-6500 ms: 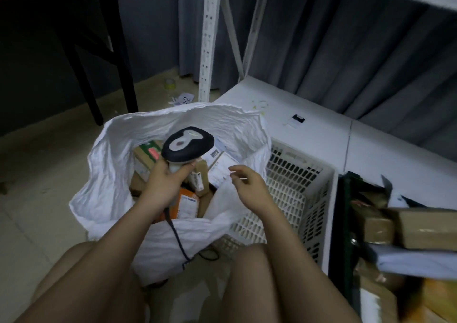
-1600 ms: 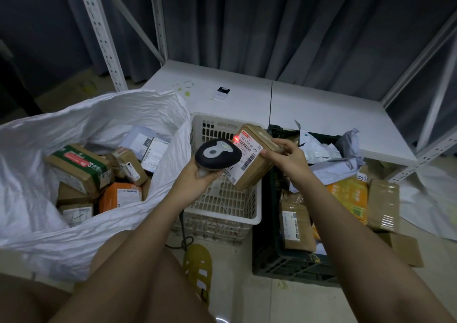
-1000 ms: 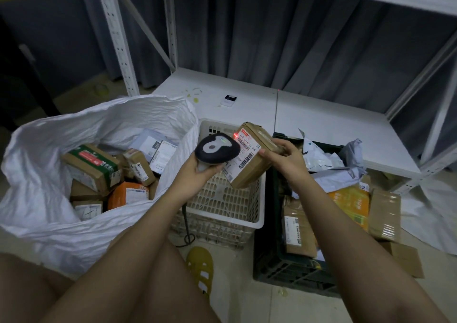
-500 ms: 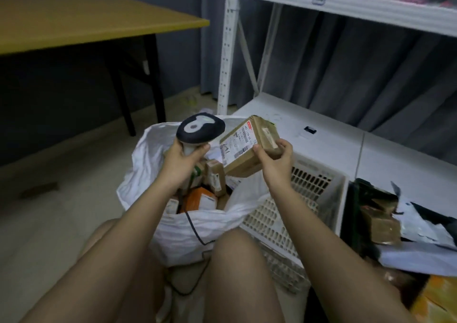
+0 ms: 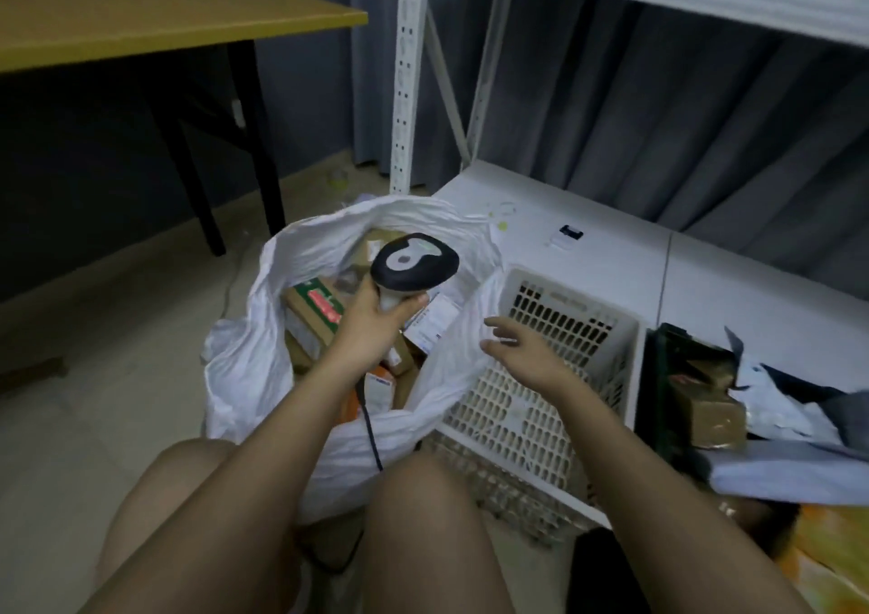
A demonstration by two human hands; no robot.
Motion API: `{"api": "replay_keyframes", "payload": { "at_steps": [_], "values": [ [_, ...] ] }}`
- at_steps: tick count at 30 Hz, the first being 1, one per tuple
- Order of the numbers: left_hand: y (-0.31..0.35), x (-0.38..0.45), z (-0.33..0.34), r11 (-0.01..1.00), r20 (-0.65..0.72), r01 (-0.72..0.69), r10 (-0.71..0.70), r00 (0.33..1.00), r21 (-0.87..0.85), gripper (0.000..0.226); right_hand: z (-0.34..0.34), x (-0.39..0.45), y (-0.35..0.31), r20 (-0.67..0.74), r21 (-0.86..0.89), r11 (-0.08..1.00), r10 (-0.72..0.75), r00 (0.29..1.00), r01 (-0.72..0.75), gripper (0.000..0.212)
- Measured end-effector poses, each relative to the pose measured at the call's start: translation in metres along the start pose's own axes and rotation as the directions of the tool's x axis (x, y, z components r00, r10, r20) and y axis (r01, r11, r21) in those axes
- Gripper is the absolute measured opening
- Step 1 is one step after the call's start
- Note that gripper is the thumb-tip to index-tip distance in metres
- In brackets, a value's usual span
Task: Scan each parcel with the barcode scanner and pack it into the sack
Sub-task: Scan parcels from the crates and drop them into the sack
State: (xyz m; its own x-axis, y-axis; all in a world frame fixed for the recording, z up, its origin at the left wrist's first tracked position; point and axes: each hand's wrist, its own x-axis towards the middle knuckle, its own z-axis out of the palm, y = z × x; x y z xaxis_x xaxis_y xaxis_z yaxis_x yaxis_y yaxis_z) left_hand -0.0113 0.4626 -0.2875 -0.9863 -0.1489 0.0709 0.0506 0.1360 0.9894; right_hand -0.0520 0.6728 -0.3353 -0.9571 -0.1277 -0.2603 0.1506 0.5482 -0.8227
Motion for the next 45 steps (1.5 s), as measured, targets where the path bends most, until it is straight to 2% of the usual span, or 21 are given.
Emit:
{"api": "replay_keyframes", "payload": {
  "at_steps": [2,8,13,18,20,21,23,25,31,33,36,38,40,42,44,45],
  "values": [
    [0.005,0.001,0.027,1.000,0.063,-0.003,0.003,0.998,-0.001,0.055,-0.026,-0.021,0.023,-0.104,0.024,0.999,-0.021,0.994,0.023,0.032],
    [0.022,-0.021,0.120,0.998,0.239,-0.011,0.025,0.971,-0.061,0.058,-0.100,-0.091,0.092,-0.372,0.018,1.000,0.009,0.928,-0.002,0.030],
    [0.015,-0.048,0.189,0.997,0.382,0.011,0.021,0.924,-0.082,0.060,-0.142,-0.139,0.159,-0.477,-0.222,0.952,0.083,0.875,-0.211,0.031],
    [-0.004,-0.072,0.236,0.995,0.467,0.056,-0.014,0.884,-0.077,0.056,-0.169,-0.165,0.211,-0.582,-0.417,0.850,0.022,0.813,-0.322,0.040],
    [-0.014,-0.075,0.248,0.993,0.492,0.087,-0.040,0.869,-0.074,0.055,-0.179,-0.163,0.218,-0.605,-0.541,0.762,-0.059,0.794,-0.356,0.043],
    [-0.017,-0.077,0.252,0.993,0.496,0.096,-0.049,0.867,-0.070,0.055,-0.184,-0.160,0.220,-0.578,-0.622,0.686,-0.075,0.813,-0.378,0.049],
    [-0.021,-0.079,0.259,0.995,0.497,0.086,-0.047,0.867,-0.056,0.056,-0.192,-0.153,0.220,-0.472,-0.776,0.480,-0.012,0.882,-0.409,0.060],
    [-0.022,-0.083,0.262,0.996,0.491,0.081,-0.054,0.869,-0.033,0.058,-0.199,-0.145,0.221,-0.400,-0.859,0.318,0.072,0.914,-0.401,0.062],
    [-0.026,-0.082,0.263,0.994,0.464,0.102,-0.071,0.883,-0.042,0.055,-0.209,-0.122,0.223,-0.334,-0.935,0.093,0.084,0.939,-0.341,0.039],
    [-0.026,-0.081,0.261,0.994,0.459,0.103,-0.071,0.886,-0.044,0.053,-0.217,-0.122,0.217,-0.329,-0.941,0.062,0.053,0.943,-0.332,0.035],
    [-0.024,-0.080,0.258,0.992,0.443,0.109,-0.070,0.894,-0.063,0.052,-0.233,-0.134,0.212,-0.306,-0.946,0.108,0.023,0.952,-0.307,0.039],
    [-0.023,-0.081,0.256,0.989,0.425,0.120,-0.073,0.902,-0.085,0.056,-0.243,-0.150,0.210,-0.322,-0.930,0.215,-0.082,0.943,-0.298,0.041],
    [-0.023,-0.082,0.255,0.987,0.413,0.127,-0.074,0.908,-0.101,0.056,-0.249,-0.172,0.205,-0.380,-0.882,0.379,-0.221,0.898,-0.279,0.045],
    [-0.023,-0.084,0.255,0.986,0.408,0.128,-0.074,0.910,-0.106,0.058,-0.246,-0.193,0.189,-0.496,-0.755,0.616,-0.314,0.810,-0.223,0.047],
    [-0.022,-0.086,0.252,0.984,0.391,0.130,-0.074,0.917,-0.118,0.061,-0.234,-0.208,0.166,-0.637,-0.519,0.847,-0.291,0.714,-0.118,0.046],
    [-0.020,-0.087,0.249,0.983,0.378,0.135,-0.078,0.923,-0.125,0.061,-0.226,-0.212,0.154,-0.680,-0.416,0.908,-0.269,0.682,-0.056,0.043]
  ]
}}
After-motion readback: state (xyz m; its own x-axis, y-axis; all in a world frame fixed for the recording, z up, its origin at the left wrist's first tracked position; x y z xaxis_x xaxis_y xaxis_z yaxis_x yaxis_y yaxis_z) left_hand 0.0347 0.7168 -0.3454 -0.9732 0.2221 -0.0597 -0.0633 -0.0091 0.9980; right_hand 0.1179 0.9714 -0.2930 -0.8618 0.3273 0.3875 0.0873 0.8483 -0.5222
